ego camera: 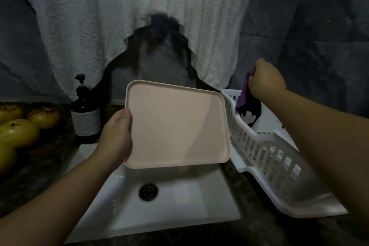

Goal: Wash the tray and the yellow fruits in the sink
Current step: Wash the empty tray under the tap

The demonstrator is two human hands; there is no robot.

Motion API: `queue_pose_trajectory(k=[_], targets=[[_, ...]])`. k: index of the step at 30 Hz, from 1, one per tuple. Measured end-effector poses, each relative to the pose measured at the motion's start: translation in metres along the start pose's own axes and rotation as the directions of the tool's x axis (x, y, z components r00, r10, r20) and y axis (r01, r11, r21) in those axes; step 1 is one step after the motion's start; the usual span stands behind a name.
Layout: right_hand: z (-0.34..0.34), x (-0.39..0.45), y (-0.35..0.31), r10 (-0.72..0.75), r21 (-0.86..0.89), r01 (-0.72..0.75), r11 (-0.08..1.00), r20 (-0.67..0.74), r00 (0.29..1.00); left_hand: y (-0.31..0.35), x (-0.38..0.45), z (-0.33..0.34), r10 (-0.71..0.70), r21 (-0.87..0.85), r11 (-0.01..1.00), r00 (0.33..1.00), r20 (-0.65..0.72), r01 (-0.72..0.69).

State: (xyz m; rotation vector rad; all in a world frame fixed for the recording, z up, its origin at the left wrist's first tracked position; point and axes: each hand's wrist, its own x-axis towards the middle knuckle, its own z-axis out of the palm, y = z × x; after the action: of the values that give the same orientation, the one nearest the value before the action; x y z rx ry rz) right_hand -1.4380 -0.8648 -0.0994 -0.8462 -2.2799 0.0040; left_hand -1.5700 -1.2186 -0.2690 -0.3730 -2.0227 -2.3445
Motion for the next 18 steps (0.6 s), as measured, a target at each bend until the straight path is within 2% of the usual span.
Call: queue_pose_trajectory(k=[1,4,5,8,14,16,18], targets=[[-0.002,0.000,-0.002,-0.008,-0.046,0.010,0.999,0.044,0.999,0.000,0.000,-0.001,0.002,-0.001,1.000,1.000,0.004,-0.002],[-0.006,-0.007,-0.005,0.041,-0.222,0.045,0.974,0.368,0.929,0.001,-0.001,-0.002,0.016,0.001,1.000,1.000,0.018,-0.016],[-0.006,-0.011,-0.003,0.028,-0.234,0.068,0.970,0.383,0.923,0.001,-0.002,-0.002,0.022,0.007,1.000,1.000,0.018,-0.022],[-0.006,-0.018,0.002,-0.020,-0.136,0.055,0.989,0.252,0.968,0.002,-0.003,-0.005,0.024,0.038,0.999,1.000,0.010,-0.024],[-0.027,-0.015,-0.003,-0.056,-0.062,0.075,0.995,0.267,0.962,0.012,-0.011,-0.010,0.017,0.078,0.997,1.000,0.010,-0.018],[-0.032,-0.020,-0.006,-0.137,-0.062,0.158,0.986,0.256,0.957,0.015,-0.015,-0.012,0.020,0.083,0.996,1.000,0.014,-0.022],[-0.035,-0.028,-0.008,-0.281,-0.048,0.308,0.950,0.295,0.913,0.016,-0.017,-0.013,0.019,0.085,0.996,1.000,0.008,-0.020]])
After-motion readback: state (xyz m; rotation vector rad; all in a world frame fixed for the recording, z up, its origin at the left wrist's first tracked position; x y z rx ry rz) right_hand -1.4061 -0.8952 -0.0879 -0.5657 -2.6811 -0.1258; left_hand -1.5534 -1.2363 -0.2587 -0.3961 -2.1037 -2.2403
